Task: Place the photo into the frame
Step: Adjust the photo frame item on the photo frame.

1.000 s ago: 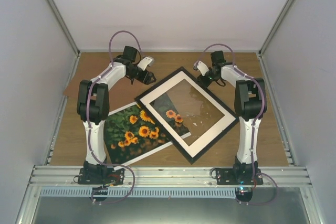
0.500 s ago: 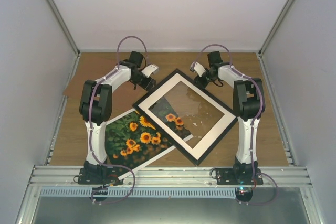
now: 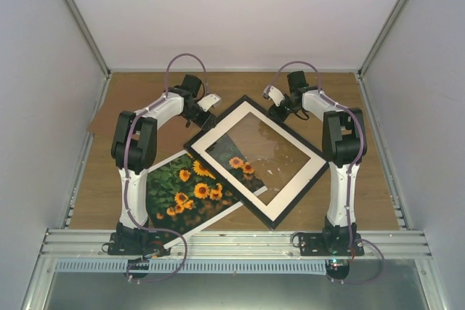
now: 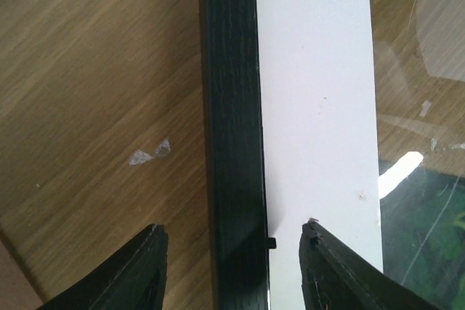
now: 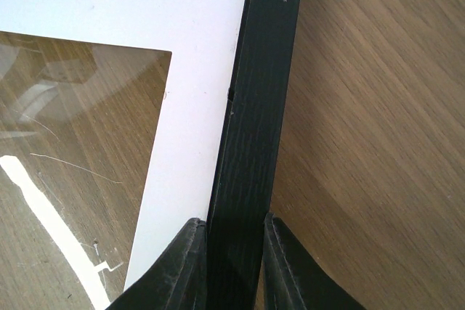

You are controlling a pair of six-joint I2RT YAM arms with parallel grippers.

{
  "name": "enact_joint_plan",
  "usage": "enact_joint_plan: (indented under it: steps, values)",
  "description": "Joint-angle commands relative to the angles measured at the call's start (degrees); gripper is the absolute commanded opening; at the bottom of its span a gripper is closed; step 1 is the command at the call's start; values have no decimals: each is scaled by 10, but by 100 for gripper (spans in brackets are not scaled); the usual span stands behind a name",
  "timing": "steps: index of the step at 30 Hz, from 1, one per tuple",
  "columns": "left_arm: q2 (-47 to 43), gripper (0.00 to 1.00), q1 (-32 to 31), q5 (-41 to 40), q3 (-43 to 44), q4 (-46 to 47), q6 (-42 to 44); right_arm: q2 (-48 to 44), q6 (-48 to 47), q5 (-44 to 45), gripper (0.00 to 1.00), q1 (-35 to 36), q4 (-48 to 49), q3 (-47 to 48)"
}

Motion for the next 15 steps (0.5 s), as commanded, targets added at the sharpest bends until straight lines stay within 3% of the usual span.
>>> enact_joint_plan:
  steps: [1, 8, 15]
  values:
    - [-1, 52, -11, -14, -14, 3, 10, 21, -19, -13, 6, 7, -7, -1]
    - [20, 44, -16, -37, -4, 2, 7, 18, -18, -12, 6, 6, -4, -8]
    - [19, 27, -15, -45, 1, 1, 8, 15, -17, -11, 6, 6, 0, -13]
